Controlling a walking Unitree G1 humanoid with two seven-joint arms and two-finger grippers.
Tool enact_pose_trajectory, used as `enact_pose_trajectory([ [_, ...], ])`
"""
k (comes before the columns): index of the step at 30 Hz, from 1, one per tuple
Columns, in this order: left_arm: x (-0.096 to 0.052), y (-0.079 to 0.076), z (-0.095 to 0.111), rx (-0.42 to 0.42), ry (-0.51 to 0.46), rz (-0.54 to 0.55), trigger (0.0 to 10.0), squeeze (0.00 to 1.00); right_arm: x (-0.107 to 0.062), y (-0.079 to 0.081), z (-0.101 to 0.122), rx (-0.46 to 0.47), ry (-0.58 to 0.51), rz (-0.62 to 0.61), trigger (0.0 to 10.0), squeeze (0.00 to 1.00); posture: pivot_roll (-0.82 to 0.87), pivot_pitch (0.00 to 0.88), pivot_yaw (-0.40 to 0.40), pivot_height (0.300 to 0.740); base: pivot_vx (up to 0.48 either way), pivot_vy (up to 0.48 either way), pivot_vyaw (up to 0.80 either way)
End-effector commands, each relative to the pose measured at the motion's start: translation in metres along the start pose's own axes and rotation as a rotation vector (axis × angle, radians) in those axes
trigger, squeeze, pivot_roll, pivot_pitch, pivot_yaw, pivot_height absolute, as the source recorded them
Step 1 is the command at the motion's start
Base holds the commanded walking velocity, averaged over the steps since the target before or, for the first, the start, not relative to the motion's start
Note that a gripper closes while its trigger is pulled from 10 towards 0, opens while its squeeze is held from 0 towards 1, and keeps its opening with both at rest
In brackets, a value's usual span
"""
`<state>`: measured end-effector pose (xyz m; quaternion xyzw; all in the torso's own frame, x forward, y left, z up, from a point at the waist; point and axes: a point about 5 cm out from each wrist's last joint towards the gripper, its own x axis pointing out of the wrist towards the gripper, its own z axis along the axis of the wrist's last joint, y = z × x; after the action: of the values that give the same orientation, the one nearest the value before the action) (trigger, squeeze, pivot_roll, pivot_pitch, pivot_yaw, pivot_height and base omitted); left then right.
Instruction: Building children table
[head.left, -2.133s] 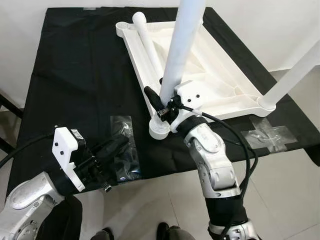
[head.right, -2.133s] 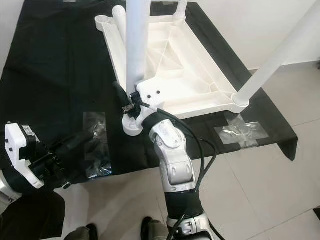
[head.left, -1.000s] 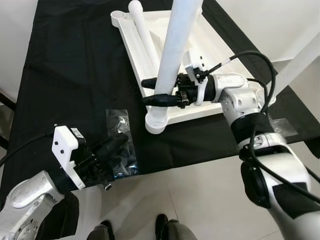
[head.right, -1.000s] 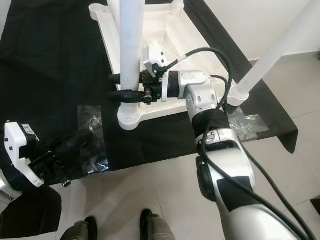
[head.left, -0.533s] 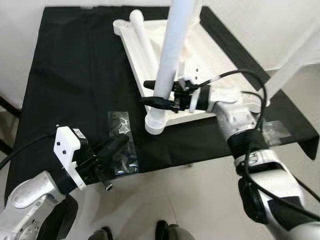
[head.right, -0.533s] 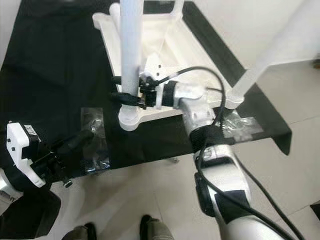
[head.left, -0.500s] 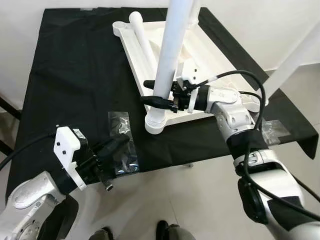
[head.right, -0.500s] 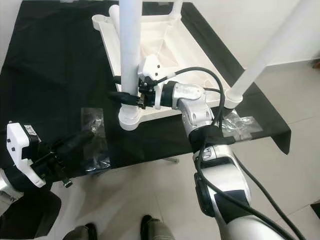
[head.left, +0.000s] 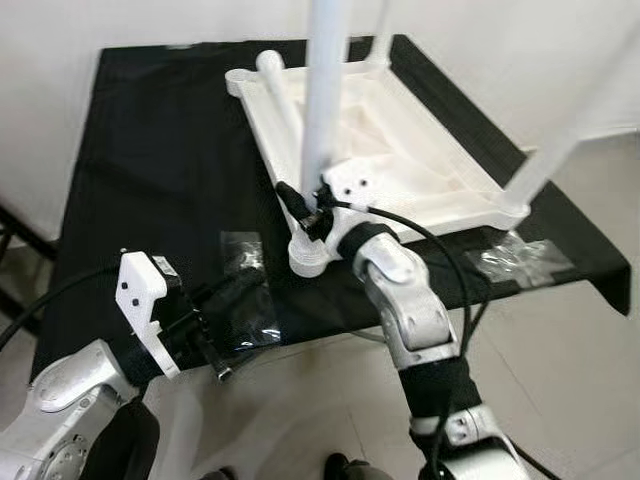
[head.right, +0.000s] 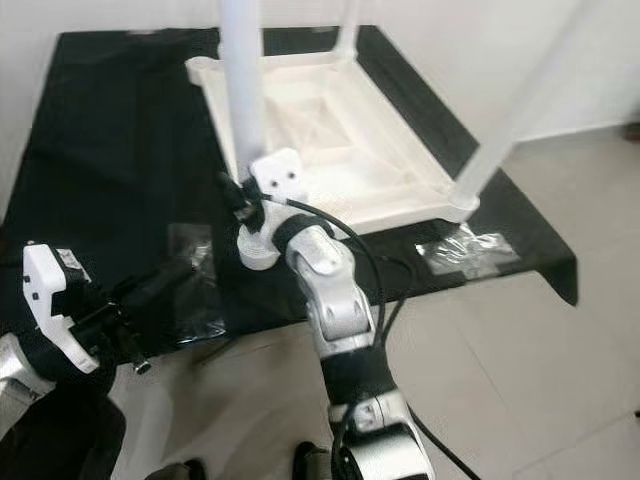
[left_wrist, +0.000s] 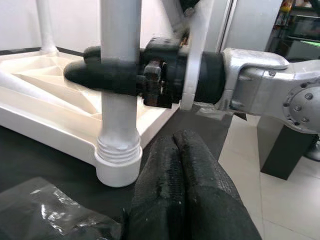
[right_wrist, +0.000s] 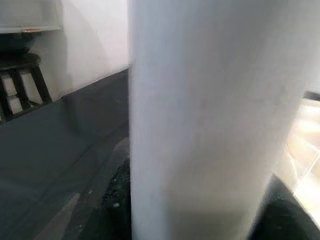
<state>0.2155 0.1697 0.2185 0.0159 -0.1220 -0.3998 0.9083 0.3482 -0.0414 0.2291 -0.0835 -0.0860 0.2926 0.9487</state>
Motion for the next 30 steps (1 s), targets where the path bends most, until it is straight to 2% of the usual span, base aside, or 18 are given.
enact_pose_trajectory([
  [1, -0.001, -0.003, -0.002, 0.007, 0.005, -0.004, 10.0, 0.00, -0.007, 0.002, -0.037, 0.052, 0.170, 0.016, 10.0, 1.00, 0.09, 0.281, -0.114, 0.740, 0.000, 0.000, 0.00],
  [2, -0.002, -0.003, -0.002, 0.010, 0.008, -0.004, 10.0, 0.00, -0.006, 0.005, -0.027, 0.058, 0.129, 0.072, 10.0, 1.00, 0.09, 0.281, -0.114, 0.740, 0.000, 0.000, 0.00],
  [3, -0.002, -0.003, -0.002, 0.010, 0.008, -0.004, 10.0, 0.00, -0.006, 0.005, -0.027, 0.058, 0.129, 0.072, 10.0, 1.00, 0.09, 0.281, -0.114, 0.740, 0.000, 0.000, 0.00],
  [4, -0.002, -0.003, -0.002, 0.012, 0.008, -0.004, 10.0, 0.00, -0.005, 0.006, -0.015, 0.053, 0.075, 0.140, 10.0, 1.00, 0.09, 0.283, -0.113, 0.740, 0.000, 0.000, 0.00],
  [6, 0.000, -0.002, -0.002, 0.013, 0.005, -0.005, 10.0, 0.00, -0.003, -0.003, 0.006, 0.004, -0.022, 0.287, 10.0, 0.96, 0.08, 0.278, -0.117, 0.740, 0.000, 0.000, 0.00],
  [7, 0.000, -0.002, -0.002, 0.013, 0.003, -0.006, 10.0, 0.00, -0.004, -0.009, 0.012, -0.025, -0.049, 0.357, 10.0, 0.77, 0.08, 0.278, -0.117, 0.740, 0.000, 0.000, 0.00],
  [8, 0.001, -0.003, -0.002, 0.015, 0.005, -0.007, 10.0, 0.00, -0.006, -0.015, 0.016, -0.064, -0.064, 0.417, 10.0, 0.15, 0.10, 0.277, -0.120, 0.740, 0.000, 0.000, 0.00],
  [10, 0.001, -0.003, -0.002, 0.015, 0.005, -0.007, 10.0, 0.00, -0.006, -0.015, 0.016, -0.064, -0.064, 0.417, 10.0, 0.15, 0.10, 0.277, -0.120, 0.740, 0.000, 0.000, 0.00],
  [11, 0.001, -0.004, -0.003, 0.017, 0.008, -0.010, 10.0, 0.00, -0.008, -0.023, 0.019, -0.112, -0.067, 0.481, 10.0, 0.00, 0.10, 0.278, -0.126, 0.740, 0.000, 0.000, 0.00],
  [12, 0.001, -0.004, -0.003, 0.017, 0.008, -0.010, 10.0, 0.00, -0.008, -0.023, 0.019, -0.112, -0.067, 0.481, 10.0, 0.00, 0.10, 0.278, -0.126, 0.740, 0.000, 0.000, 0.00],
  [13, 0.002, -0.005, -0.003, 0.017, 0.007, -0.013, 10.0, 0.00, -0.012, -0.040, 0.027, -0.187, -0.075, 0.578, 10.0, 0.00, 0.09, 0.278, -0.131, 0.740, 0.000, 0.000, 0.00],
  [15, 0.002, -0.006, -0.003, 0.015, 0.005, -0.014, 10.0, 0.00, -0.014, -0.052, 0.034, -0.209, -0.076, 0.658, 10.0, 0.00, 0.08, 0.278, -0.134, 0.740, 0.000, 0.000, 0.00],
  [22, 0.003, -0.006, -0.003, 0.019, 0.007, -0.016, 10.0, 0.00, -0.013, -0.064, 0.046, -0.178, -0.107, 0.755, 10.0, 0.00, 0.10, 0.280, -0.128, 0.740, 0.000, 0.000, 0.00],
  [23, 0.003, -0.006, -0.003, 0.021, 0.008, -0.017, 10.0, 0.00, -0.011, -0.067, 0.049, -0.166, -0.114, 0.776, 4.8, 0.00, 0.10, 0.280, -0.128, 0.740, 0.000, 0.000, 0.00],
  [24, 0.003, -0.006, -0.003, 0.021, 0.008, -0.017, 10.0, 0.00, -0.011, -0.067, 0.049, -0.166, -0.114, 0.776, 4.8, 0.00, 0.10, 0.280, -0.128, 0.740, 0.000, 0.000, 0.00],
  [25, 0.003, -0.005, -0.002, 0.022, 0.008, -0.018, 10.0, 0.00, -0.010, -0.069, 0.052, -0.145, -0.124, 0.814, 0.0, 0.00, 0.10, 0.283, -0.127, 0.740, 0.000, 0.000, 0.00],
  [30, 0.001, -0.005, -0.002, 0.024, 0.011, -0.014, 10.0, 0.00, -0.012, -0.071, 0.052, -0.129, -0.106, 0.926, 0.0, 0.00, 0.10, 0.284, -0.125, 0.740, 0.000, 0.000, 0.00],
])
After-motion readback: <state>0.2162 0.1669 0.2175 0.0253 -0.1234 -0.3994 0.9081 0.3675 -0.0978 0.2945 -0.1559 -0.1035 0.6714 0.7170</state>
